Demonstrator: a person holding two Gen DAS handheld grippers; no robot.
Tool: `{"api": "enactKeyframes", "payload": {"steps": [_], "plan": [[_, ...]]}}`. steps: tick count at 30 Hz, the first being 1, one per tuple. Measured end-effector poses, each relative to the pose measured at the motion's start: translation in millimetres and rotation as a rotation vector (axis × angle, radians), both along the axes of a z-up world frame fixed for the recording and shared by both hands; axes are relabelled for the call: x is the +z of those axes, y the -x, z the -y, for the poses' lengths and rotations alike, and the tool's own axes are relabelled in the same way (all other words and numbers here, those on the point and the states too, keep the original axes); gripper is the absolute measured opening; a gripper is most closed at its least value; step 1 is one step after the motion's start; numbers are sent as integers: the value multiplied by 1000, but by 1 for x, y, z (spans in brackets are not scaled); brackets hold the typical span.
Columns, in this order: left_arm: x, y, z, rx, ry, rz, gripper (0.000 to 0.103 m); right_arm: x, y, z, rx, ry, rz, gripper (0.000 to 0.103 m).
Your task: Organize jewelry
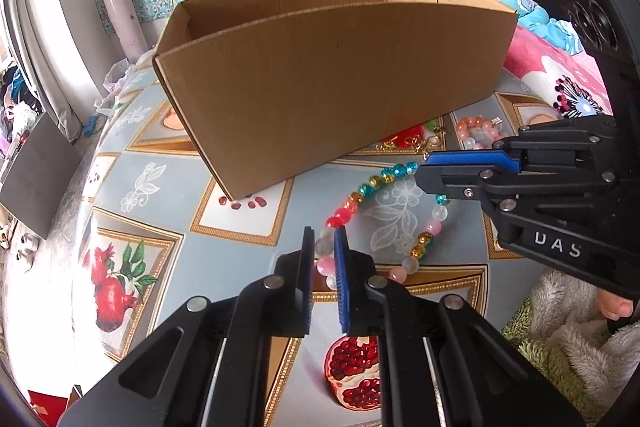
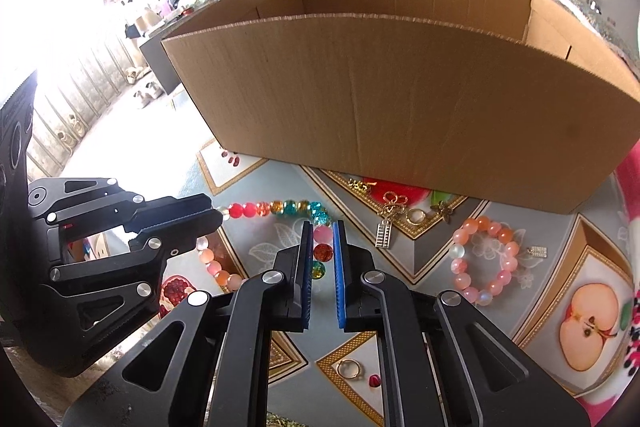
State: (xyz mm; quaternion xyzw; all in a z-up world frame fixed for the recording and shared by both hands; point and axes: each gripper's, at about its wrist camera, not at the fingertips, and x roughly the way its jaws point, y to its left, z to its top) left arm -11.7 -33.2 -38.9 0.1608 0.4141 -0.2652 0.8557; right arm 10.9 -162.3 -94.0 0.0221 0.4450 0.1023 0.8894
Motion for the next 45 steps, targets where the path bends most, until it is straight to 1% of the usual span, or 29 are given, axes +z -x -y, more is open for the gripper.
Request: {"api": "enactKeyframes", "payload": {"steps": [9, 11, 14, 18, 22, 25, 27, 29, 31, 33, 34, 37, 38, 40, 41, 43, 45], "plan": [[24, 8, -1, -17, 41, 58, 9, 16, 16, 14, -29, -4, 58, 8], [33, 7, -2, -27, 71, 54, 9, 25, 22, 21, -37, -2, 82, 8], [53, 9, -4, -47, 103, 85, 9, 44, 28, 23, -41, -11, 122, 8], [88, 10, -10, -74, 162, 143, 9, 76, 39, 31, -26, -24, 186, 8], [125, 11, -13, -103, 204, 237, 9, 112, 44, 37, 6, -45, 289, 8], [147, 1, -13, -107, 231, 295, 9, 140, 28, 36, 12, -45, 388, 8], [157, -13, -13, -98, 255, 305, 9, 150, 14, 42, 17, -71, 417, 8], [160, -33, -10, -71, 248, 312, 9, 151, -7, 49, 24, -107, 410, 8], [159, -57, -6, -51, 241, 279, 9, 146, -36, 54, 38, -134, 370, 8], [152, -86, -2, -32, 231, 210, 9, 137, -66, 56, 59, -158, 307, 8], [144, -102, 0, -20, 214, 171, 9, 133, -78, 57, 65, -170, 269, 8], [120, -139, 3, 1, 167, 66, 9, 106, -131, 59, 93, -239, 66, 8], [111, -149, 6, 11, 142, 37, 9, 98, -138, 57, 97, -255, 10, 8], [96, -161, 11, 14, 86, 10, 9, 76, -163, 57, 105, -283, -130, 8], [90, -165, 15, 9, 59, 5, 9, 70, -171, 57, 106, -285, -176, 8], [80, -170, 21, 1, 6, -1, 9, 56, -184, 54, 108, -271, -251, 8], [73, -174, 26, -9, -33, -8, 9, 46, -188, 54, 102, -249, -306, 8]]}}
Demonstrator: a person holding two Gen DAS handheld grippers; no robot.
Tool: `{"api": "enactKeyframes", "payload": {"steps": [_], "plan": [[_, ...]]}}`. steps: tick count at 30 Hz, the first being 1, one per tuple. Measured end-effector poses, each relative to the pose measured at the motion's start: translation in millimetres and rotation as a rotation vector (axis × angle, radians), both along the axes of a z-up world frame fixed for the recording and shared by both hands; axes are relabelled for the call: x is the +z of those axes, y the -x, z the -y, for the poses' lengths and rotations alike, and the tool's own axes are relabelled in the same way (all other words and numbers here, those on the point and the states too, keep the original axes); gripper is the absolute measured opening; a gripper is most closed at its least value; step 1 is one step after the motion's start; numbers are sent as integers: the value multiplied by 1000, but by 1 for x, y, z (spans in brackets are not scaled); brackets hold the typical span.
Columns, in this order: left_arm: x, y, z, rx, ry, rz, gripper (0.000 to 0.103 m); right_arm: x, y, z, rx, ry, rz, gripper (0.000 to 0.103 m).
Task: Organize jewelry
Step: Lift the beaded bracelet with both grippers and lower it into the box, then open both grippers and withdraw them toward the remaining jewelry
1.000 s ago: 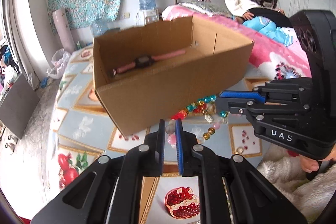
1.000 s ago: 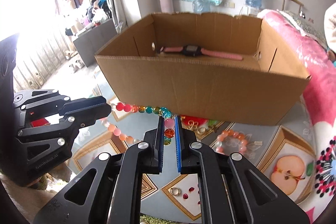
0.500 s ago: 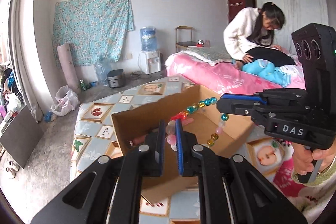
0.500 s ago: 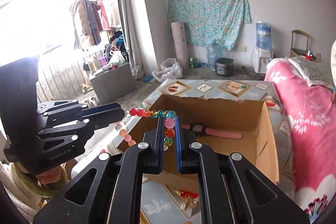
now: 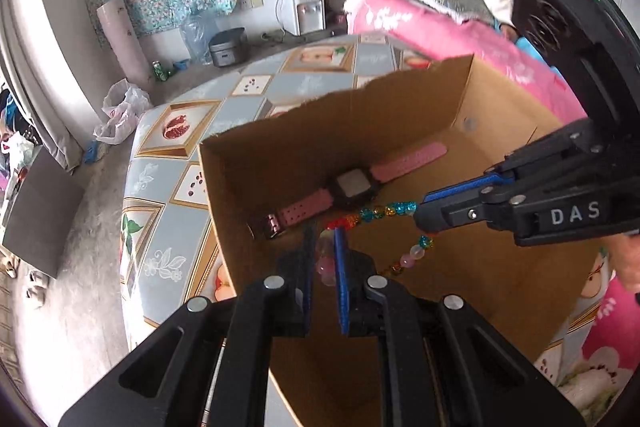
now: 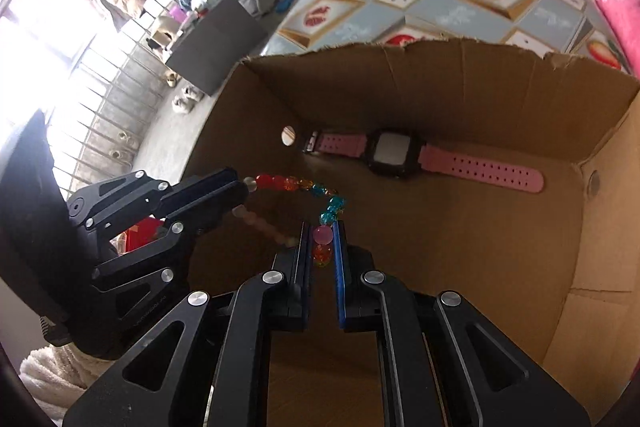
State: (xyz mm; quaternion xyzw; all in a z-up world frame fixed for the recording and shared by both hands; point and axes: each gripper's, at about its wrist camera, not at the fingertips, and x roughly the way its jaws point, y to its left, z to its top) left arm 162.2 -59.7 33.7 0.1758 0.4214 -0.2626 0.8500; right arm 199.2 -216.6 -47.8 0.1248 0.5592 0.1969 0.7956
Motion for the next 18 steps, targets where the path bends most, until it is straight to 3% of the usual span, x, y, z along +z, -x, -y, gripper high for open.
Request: {"api": "enactKeyframes", "payload": {"steps": [4, 9, 13, 18], "plan": [[-12, -5, 7, -8, -69, -12, 10, -12, -12, -2, 9, 18, -60, 8], [-15, -9, 8, -1, -101, 6, 10, -17, -21, -2, -1, 5, -78, 11], [-8, -9, 3, 13, -73, 7, 11, -12, -20, 1, -11, -18, -60, 12], [14, 1, -8, 33, -13, 65, 24, 8, 1, 13, -32, -49, 9, 18]]}}
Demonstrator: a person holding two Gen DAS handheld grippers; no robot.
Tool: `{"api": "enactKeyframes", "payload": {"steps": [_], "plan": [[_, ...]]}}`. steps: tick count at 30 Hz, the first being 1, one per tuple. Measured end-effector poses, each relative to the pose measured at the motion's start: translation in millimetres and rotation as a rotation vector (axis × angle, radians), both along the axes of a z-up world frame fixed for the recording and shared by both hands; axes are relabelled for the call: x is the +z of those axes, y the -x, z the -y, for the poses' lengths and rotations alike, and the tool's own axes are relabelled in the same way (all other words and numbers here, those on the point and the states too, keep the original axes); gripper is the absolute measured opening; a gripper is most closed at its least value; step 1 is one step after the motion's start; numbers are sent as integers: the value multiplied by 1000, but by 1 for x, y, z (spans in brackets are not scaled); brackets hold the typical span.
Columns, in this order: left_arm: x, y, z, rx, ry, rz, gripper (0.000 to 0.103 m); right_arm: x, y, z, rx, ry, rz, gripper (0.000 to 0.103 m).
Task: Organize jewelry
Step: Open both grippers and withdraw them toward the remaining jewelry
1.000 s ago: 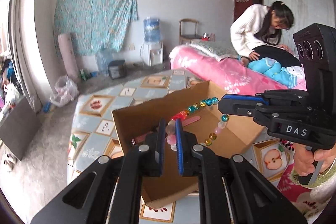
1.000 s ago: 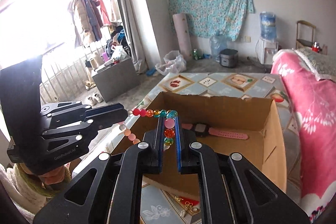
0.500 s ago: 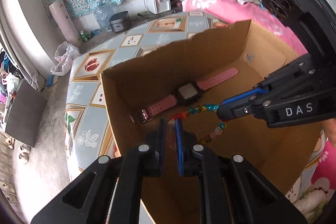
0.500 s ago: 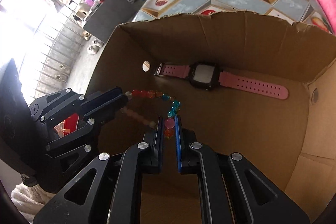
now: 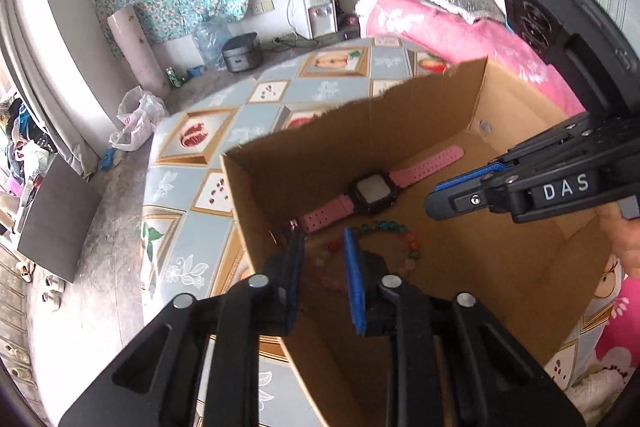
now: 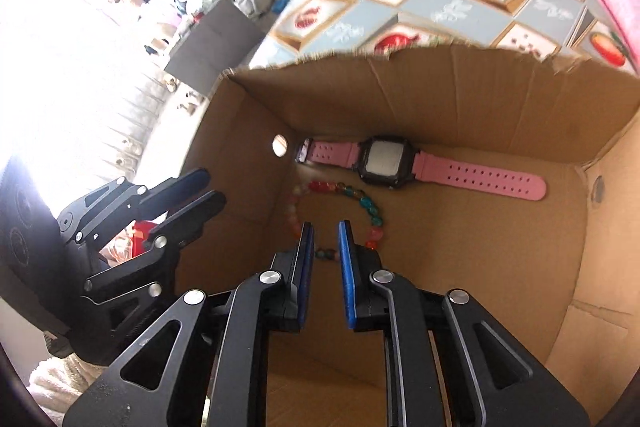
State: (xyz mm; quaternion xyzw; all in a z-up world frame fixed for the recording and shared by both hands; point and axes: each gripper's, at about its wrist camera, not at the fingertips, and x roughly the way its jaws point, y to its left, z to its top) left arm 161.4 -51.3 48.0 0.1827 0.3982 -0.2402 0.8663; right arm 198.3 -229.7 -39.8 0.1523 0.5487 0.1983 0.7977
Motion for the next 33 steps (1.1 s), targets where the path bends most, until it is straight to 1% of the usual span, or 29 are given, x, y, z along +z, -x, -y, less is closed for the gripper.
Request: {"api": "enactKeyframes", "payload": {"steps": [1, 2, 3, 4, 5, 6, 7, 8, 9, 10, 12, 13, 14, 15, 16, 18, 19, 21, 22, 24, 26, 27, 28, 30, 32, 33], "plan": [[6, 4, -5, 8, 15, 17, 26, 4, 5, 2, -4, -7, 14, 22], [11, 8, -9, 14, 28, 30, 33, 11, 11, 5, -12, -15, 38, 24], [18, 13, -15, 25, 46, 48, 42, 18, 18, 9, -17, -23, 65, 28], [23, 17, -20, 38, 58, 62, 48, 26, 23, 12, -21, -30, 89, 32], [29, 24, -28, 54, 73, 75, 57, 34, 32, 17, -26, -44, 127, 34], [34, 31, -35, 61, 91, 81, 62, 42, 40, 21, -35, -60, 163, 36], [38, 37, -43, 65, 111, 81, 63, 51, 49, 26, -44, -84, 206, 40], [42, 45, -52, 72, 133, 78, 68, 59, 55, 29, -52, -106, 246, 43], [43, 54, -61, 78, 150, 75, 73, 66, 66, 34, -62, -130, 291, 48], [44, 62, -69, 82, 162, 74, 75, 72, 80, 40, -70, -159, 339, 54], [40, 77, -82, 86, 169, 71, 82, 77, 107, 46, -77, -205, 404, 60], [35, 87, -87, 91, 168, 68, 83, 78, 119, 48, -76, -226, 426, 62], [30, 94, -91, 96, 170, 59, 86, 75, 136, 49, -69, -260, 452, 63], [24, 100, -94, 101, 172, 48, 87, 71, 144, 46, -63, -283, 458, 64], [16, 105, -95, 108, 172, 28, 88, 65, 156, 43, -50, -300, 451, 65], [-6, 117, -95, 121, 163, -30, 91, 50, 173, 34, -26, -304, 420, 67], [-15, 122, -95, 124, 156, -51, 91, 42, 177, 27, -13, -296, 393, 68], [-39, 130, -89, 126, 126, -101, 91, 20, 184, 10, 5, -247, 306, 69], [-53, 133, -84, 119, 105, -129, 91, 8, 186, 1, 7, -211, 262, 69], [-72, 136, -78, 121, 60, -151, 91, -15, 186, -17, -3, -95, 174, 69], [-89, 138, -72, 111, 18, -163, 91, -34, 189, -28, -25, 32, 127, 69], [-95, 138, -69, 107, -4, -164, 91, -41, 190, -32, -36, 78, 111, 69], [-98, 139, -67, 103, -19, -160, 91, -45, 192, -34, -46, 101, 101, 69], [-105, 140, -63, 90, -55, -147, 91, -47, 193, -39, -52, 114, 94, 69], [-109, 141, -64, 86, -66, -151, 92, -45, 195, -46, -37, 170, 101, 72], [-110, 140, -66, 91, -60, -155, 94, -44, 197, -49, -30, 201, 108, 76]]}}
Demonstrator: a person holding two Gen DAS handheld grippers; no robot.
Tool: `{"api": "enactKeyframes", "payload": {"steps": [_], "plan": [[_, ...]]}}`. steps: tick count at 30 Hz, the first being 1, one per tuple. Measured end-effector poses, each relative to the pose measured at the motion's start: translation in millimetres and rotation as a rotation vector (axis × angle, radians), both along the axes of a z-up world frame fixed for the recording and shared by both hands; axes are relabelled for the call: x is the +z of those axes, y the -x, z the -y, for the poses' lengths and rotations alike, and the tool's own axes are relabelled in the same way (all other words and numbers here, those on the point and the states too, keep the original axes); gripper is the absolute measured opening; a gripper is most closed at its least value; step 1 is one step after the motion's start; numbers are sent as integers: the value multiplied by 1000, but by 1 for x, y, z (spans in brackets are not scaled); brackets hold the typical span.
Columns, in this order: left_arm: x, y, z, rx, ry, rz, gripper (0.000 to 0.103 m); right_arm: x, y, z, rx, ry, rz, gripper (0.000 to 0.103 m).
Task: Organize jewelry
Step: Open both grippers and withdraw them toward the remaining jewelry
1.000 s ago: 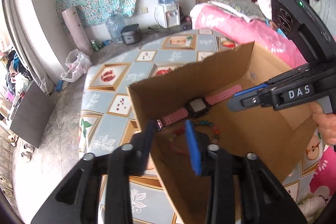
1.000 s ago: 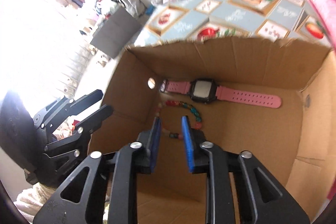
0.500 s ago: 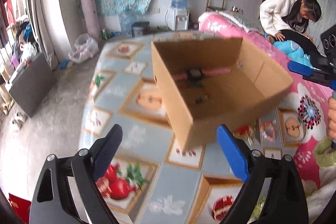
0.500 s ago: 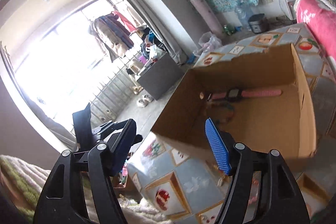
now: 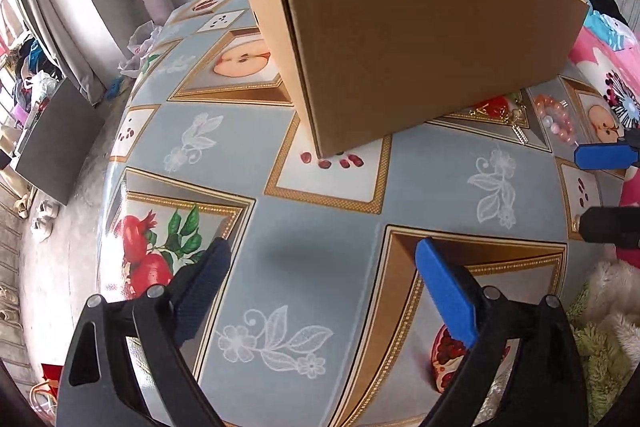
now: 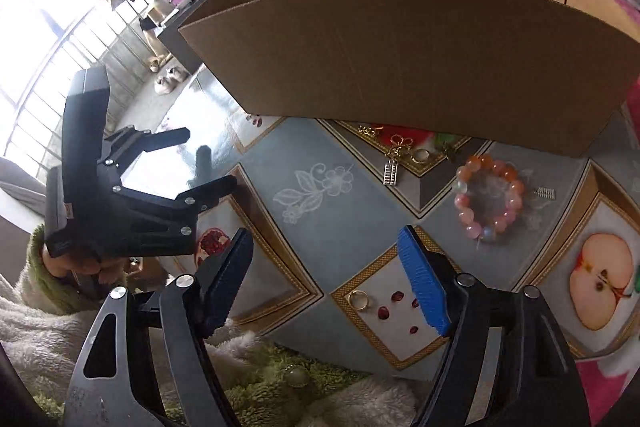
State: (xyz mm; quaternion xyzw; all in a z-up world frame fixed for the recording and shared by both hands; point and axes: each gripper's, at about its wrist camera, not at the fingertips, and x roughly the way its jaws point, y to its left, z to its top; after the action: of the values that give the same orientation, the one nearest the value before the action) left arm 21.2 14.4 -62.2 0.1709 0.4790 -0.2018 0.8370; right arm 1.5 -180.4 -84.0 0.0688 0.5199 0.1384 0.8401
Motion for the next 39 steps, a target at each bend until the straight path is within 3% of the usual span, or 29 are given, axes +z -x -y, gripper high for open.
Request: {"api": "enactKeyframes", "payload": {"steps": [5, 12, 20, 39], "plan": [[-8, -4, -12, 64, 71, -61, 98, 6, 14, 1, 22, 118, 22, 83], [-8, 2, -11, 69, 71, -32, 99, -4, 25, -9, 24, 131, -24, 86], [-9, 3, -13, 71, 80, -25, 99, -15, 27, -32, 70, 291, -8, 95], [-7, 5, -12, 85, 86, -8, 99, -25, 27, -46, 38, 277, 32, 95]]}}
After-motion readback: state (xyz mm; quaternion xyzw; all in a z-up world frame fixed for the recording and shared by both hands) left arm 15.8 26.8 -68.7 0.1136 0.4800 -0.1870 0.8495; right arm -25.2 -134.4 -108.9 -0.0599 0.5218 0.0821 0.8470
